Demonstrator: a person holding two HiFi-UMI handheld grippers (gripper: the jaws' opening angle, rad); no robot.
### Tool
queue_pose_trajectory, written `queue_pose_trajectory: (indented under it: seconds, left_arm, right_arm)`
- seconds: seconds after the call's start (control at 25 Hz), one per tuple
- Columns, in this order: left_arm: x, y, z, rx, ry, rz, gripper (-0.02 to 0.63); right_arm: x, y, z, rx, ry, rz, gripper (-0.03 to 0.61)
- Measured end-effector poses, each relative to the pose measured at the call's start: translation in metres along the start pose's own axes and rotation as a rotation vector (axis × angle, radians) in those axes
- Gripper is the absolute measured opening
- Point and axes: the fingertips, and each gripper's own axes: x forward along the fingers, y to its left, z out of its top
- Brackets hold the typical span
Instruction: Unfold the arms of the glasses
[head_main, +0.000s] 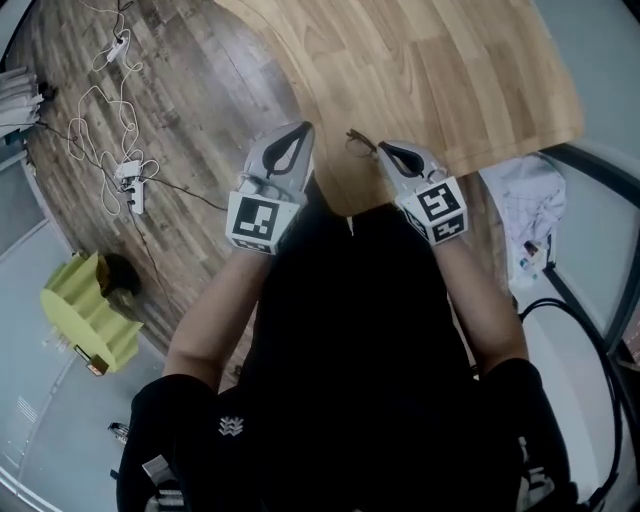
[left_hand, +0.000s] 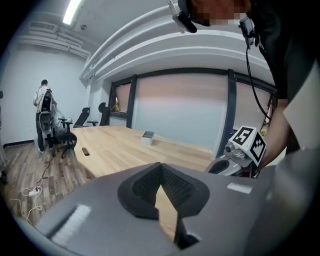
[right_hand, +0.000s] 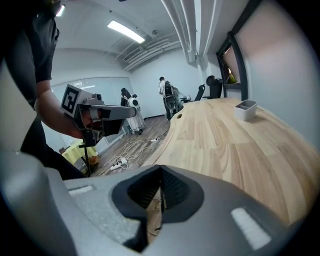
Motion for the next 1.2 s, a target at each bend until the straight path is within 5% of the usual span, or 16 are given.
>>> queue_pose_trajectory:
  seconds: [0.32, 0.76, 1.2]
  left_arm:
    - [0.014, 0.000, -0.016, 0.007, 0.027, -0.091, 0.006]
    - [0.017, 0.001, -0.029, -0.007, 0.050, -0.112, 0.006]
    - [0.012, 0.007, -0.039, -0.012, 0.081, -0.115, 0.006]
  right_arm:
    - [0.020, 0.010, -0.019, 0.009, 0.098, 0.021, 0.006]
    - [0.044, 0.009, -0.039, -0.058, 0.224, 0.041, 0.064]
    - [0.060, 0.005, -0.051, -0.093, 0.305, 0.014, 0.042]
